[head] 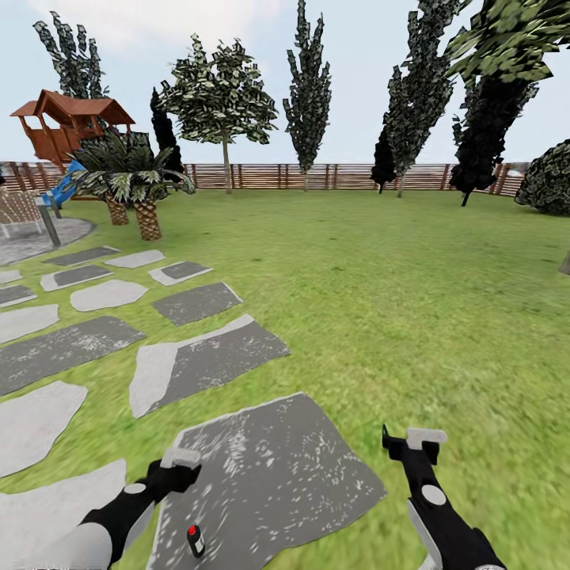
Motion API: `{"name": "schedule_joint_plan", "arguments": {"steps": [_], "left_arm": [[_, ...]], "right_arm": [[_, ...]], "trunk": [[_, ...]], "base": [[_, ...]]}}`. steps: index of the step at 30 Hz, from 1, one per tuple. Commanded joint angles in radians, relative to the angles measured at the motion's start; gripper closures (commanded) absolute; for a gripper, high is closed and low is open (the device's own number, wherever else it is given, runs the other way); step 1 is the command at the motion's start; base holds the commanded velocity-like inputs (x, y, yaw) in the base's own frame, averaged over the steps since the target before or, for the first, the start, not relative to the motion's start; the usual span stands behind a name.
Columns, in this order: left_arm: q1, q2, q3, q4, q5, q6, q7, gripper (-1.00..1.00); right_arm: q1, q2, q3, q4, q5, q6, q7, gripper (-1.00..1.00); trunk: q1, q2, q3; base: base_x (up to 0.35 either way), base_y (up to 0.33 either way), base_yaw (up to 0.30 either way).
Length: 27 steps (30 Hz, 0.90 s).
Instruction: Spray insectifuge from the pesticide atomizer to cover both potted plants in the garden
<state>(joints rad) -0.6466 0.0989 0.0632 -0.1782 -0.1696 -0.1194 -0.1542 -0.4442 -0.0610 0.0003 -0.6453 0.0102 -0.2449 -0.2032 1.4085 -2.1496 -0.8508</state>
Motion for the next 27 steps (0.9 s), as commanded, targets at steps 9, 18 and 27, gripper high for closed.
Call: {"name": "schedule_joint_plan", "arguments": {"steps": [9, 18, 27], "left_arm": [[0.012, 0.002, 0.006, -0.02, -0.017, -0.003, -0.008, -1.0], [0.012, 0.008, 0.006, -0.02, -0.015, -0.006, -0.007, -1.0], [0.012, 0.01, 0.006, -0.02, -0.016, -0.042, -0.007, -1.0]], "right_arm": [[-0.002, -0.008, 0.004, 0.007, 0.021, 0.001, -0.006, -1.0], [-0.002, -0.007, 0.004, 0.012, 0.021, -0.001, -0.007, -1.0], [-0.002, -0.007, 0.002, 0.038, 0.02, -0.002, -0.007, -1.0]], "trunk": [[0.011, -0.021, -0.01], [0.046, -0.084, -0.039], [0.08, -0.147, -0.067]], "base": [[0.0, 0.0, 0.0], [0.0, 0.0, 0.0], [0.0, 0.0, 0.0]]}}
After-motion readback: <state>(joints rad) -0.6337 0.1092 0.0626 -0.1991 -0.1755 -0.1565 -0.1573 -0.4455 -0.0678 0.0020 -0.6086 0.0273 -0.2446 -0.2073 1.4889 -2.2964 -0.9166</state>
